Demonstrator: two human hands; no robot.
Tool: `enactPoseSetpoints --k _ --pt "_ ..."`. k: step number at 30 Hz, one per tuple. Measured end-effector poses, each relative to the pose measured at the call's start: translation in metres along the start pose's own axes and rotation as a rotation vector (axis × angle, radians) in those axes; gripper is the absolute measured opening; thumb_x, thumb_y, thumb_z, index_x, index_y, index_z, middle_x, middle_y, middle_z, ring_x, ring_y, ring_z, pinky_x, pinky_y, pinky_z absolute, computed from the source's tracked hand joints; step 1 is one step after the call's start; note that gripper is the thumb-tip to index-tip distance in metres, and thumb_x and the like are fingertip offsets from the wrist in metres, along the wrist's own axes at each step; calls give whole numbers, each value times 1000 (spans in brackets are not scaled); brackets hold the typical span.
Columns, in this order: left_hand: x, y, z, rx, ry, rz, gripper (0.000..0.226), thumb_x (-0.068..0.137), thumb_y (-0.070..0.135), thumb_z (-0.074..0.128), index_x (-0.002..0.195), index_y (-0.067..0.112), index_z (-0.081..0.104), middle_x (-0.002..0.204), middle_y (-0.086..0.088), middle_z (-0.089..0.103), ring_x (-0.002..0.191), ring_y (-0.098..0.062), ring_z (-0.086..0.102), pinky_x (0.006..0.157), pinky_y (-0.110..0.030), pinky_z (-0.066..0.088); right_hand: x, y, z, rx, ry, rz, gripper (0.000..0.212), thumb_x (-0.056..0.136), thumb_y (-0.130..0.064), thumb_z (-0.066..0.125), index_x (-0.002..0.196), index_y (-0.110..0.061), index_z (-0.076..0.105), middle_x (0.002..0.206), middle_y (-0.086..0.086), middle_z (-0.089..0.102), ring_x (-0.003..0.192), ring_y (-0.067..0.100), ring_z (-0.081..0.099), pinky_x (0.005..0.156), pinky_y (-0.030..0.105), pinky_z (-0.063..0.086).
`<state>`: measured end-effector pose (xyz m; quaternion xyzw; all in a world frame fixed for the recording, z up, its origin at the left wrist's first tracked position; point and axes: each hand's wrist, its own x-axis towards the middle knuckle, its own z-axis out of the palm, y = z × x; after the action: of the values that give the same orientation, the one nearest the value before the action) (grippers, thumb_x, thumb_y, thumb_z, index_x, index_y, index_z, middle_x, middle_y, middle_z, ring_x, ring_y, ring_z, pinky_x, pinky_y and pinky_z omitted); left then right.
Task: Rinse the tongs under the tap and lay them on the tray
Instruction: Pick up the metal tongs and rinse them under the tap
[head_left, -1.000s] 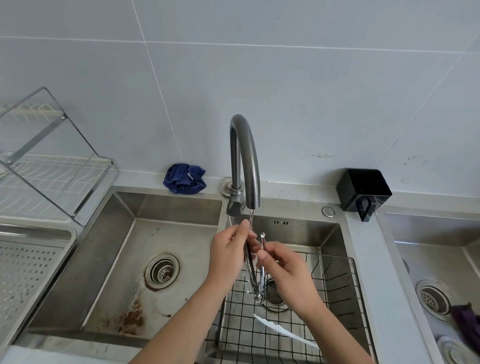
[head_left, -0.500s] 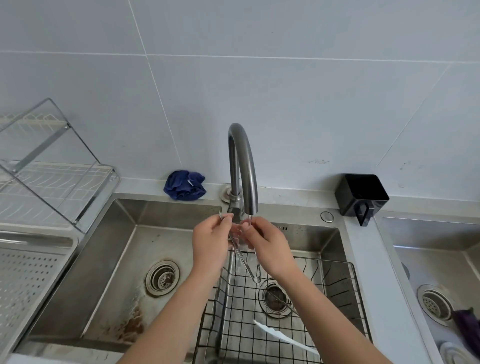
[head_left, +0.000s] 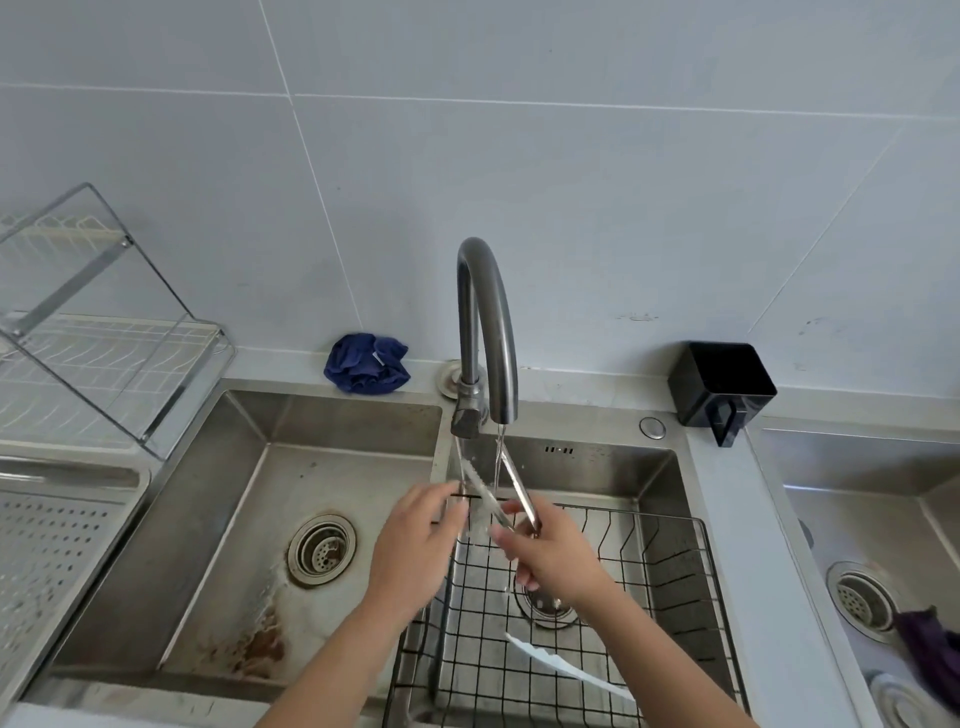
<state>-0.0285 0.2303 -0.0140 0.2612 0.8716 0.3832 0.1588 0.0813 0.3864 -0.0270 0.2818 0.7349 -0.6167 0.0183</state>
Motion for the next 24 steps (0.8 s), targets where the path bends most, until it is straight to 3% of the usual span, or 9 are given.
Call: enactPoseSetpoints --k 2,4,7,10,13,20,24 --pt "-14 -24 14 272 -12 85 54 100 42 52 150 27 41 155 7 40 143 -11 36 115 -28 29 -13 27 0 -216 92 16 17 89 -35 71 101 -31 60 76 -2 62 65 15 60 61 34 53" --pt "-26 -43 29 421 -53 92 70 99 44 51 159 25 21 168 0 16 155 -20 12 123 -32 8 -25 47 2 -369 149 35 26 87 -29 70 111 -31 60 88 -4 63 77 13 59 63 22 51" --pt "-39 -61 45 571 -116 89 81 99 49 44 162 22 1 171 -7 -8 157 -24 -10 122 -35 -11 -34 68 8 -526 163 62 53 85 -30 73 134 -32 54 108 -9 55 92 7 52 68 14 39" --pt "-47 -75 52 650 -150 119 83 100 50 37 160 20 -13 164 -7 -31 154 -26 -22 124 -38 -16 -35 77 15 -572 180 123 62 87 -30 71 144 -30 47 117 -4 50 107 15 51 82 24 40" --pt "-49 -81 55 631 -119 144 78 100 46 41 161 20 0 165 -7 -24 154 -26 -19 120 -37 -17 -33 85 20 -645 202 150 64 90 -31 68 148 -28 41 129 1 48 123 22 47 95 28 39" --pt "-49 -78 56 692 -139 109 77 97 43 37 162 18 5 168 -10 -16 155 -29 -14 126 -45 -6 -28 93 24 -711 202 95 45 91 -31 68 135 -23 60 127 0 57 122 23 49 99 28 41" --pt "-50 -79 56 694 -123 118 78 94 40 46 161 15 17 169 -13 1 156 -32 2 126 -49 9 -14 79 23 -694 219 51 37 92 -29 65 128 -22 65 120 -1 61 120 22 52 96 28 40"
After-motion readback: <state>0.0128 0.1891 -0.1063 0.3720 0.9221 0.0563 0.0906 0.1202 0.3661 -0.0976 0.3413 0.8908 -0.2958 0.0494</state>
